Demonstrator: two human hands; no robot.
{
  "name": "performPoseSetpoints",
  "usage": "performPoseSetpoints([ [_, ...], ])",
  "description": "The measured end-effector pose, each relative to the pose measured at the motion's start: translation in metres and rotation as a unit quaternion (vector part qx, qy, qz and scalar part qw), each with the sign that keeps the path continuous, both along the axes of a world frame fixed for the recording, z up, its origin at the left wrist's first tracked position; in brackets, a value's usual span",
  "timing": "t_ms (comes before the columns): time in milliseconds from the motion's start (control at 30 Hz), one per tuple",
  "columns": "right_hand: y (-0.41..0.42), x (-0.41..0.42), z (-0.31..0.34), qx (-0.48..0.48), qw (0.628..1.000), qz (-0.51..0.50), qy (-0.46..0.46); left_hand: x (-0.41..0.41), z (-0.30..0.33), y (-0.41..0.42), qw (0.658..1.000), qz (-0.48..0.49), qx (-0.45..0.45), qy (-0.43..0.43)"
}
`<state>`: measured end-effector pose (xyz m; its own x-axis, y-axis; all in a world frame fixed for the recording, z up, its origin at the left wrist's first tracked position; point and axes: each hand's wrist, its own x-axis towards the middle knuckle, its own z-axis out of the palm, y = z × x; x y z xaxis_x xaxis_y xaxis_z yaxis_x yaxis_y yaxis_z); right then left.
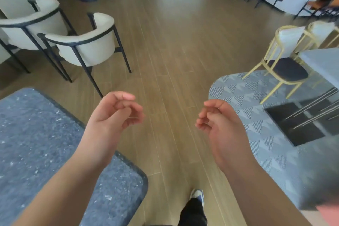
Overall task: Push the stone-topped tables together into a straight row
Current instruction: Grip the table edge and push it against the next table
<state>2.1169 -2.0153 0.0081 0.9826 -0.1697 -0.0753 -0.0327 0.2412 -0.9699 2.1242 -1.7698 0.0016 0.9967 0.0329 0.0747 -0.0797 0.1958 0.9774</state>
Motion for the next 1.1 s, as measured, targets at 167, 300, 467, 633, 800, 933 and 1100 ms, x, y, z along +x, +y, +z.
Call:
performPoseSetpoints([
  [167, -0.056, 0.09, -0.005, -0.004, 0.999, 0.035, -0.025, 0.081, -0.012, -0.045, 0.999, 0.041, 0.022, -0.012],
  [300, -0.094, 0.173, 0.004, -0.018, 0.997, 0.074, -0.025, 0.14, -0.008, -0.08, 0.995, 0.103, 0.012, -0.012],
  [467, -0.104, 0.274, 0.014, 0.004, 0.992, 0.126, -0.024, 0.195, 0.007, -0.091, 0.983, 0.181, 0.024, -0.032],
  [633, -0.046, 0.354, 0.025, 0.035, 0.978, 0.206, -0.022, 0.233, 0.031, -0.049, 0.961, 0.265, 0.061, -0.059],
  [800, 0.057, 0.419, 0.054, 0.032, 0.952, 0.299, -0.064, 0.264, 0.07, 0.029, 0.926, 0.338, 0.128, -0.108],
  [933, 0.16, 0.46, 0.086, 0.059, 0.921, 0.369, -0.108, 0.284, 0.1, 0.104, 0.894, 0.395, 0.147, -0.15],
  [1100, 0.284, 0.499, 0.128, 0.097, 0.884, 0.433, -0.149, 0.308, 0.145, 0.195, 0.853, 0.452, 0.178, -0.193],
])
